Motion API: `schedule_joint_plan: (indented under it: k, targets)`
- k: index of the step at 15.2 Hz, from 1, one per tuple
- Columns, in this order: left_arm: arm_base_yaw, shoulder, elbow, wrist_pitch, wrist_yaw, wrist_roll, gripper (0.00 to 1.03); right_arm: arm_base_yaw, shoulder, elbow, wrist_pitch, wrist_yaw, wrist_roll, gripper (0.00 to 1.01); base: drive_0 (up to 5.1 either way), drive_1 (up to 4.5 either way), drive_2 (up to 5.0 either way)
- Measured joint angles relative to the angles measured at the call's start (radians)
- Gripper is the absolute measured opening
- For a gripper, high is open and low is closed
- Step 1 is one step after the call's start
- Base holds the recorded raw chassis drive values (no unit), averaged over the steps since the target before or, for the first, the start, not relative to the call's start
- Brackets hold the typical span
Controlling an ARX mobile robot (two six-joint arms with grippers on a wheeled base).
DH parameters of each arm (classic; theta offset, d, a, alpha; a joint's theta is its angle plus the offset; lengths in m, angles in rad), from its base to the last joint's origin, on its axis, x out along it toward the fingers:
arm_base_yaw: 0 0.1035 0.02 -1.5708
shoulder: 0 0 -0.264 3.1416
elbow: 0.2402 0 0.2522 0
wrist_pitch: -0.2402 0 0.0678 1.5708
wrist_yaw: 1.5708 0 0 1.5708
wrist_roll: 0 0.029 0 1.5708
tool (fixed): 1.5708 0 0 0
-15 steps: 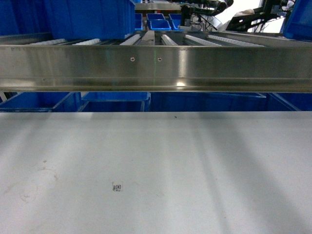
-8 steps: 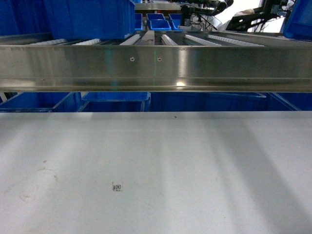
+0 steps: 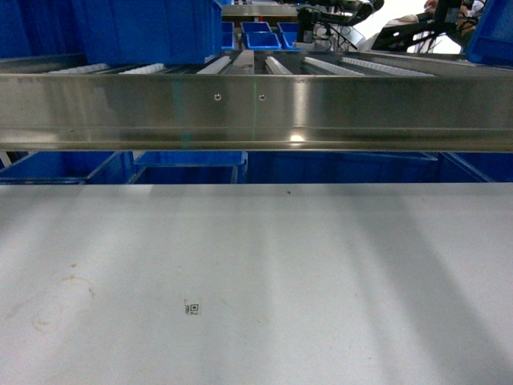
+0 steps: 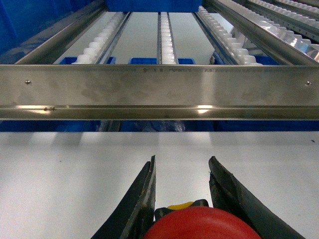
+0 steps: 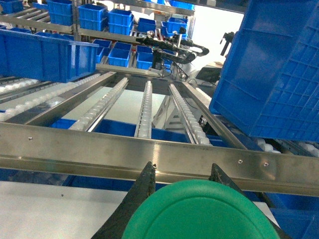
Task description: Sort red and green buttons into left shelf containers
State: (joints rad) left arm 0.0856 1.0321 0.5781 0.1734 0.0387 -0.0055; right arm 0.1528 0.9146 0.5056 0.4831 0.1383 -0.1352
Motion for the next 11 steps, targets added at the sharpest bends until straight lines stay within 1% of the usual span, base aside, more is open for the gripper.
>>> schedule_joint_plan:
  k: [1, 2, 3, 4, 10, 11]
  targets:
    - [0.018, -0.004, 0.004, -0.012, 0.007, -0.018, 0.30, 0.014, -0.001, 0.000, -0.001, 0.008, 0.000, 0.26, 0.0, 0.00, 0.0]
    - [0.030, -0.005, 0.004, -0.009, 0.021, -0.035, 0.30, 0.035, 0.000, -0.001, 0.023, 0.028, -0.007, 0.26, 0.0, 0.00, 0.0]
    - [0.031, -0.008, 0.005, -0.008, 0.023, -0.043, 0.30, 0.037, 0.000, -0.001, 0.029, 0.030, -0.011, 0.26, 0.0, 0.00, 0.0]
    - [0.031, -0.008, 0.005, -0.008, 0.025, -0.048, 0.30, 0.037, 0.000, -0.001, 0.026, 0.030, -0.016, 0.26, 0.0, 0.00, 0.0]
    - [0.031, -0.009, 0.005, -0.008, 0.028, -0.048, 0.30, 0.037, 0.000, -0.001, 0.027, 0.031, -0.016, 0.26, 0.0, 0.00, 0.0]
    - [0.031, -0.009, 0.005, -0.008, 0.028, -0.048, 0.30, 0.037, 0.000, -0.001, 0.027, 0.031, -0.016, 0.26, 0.1, -4.24, 4.4]
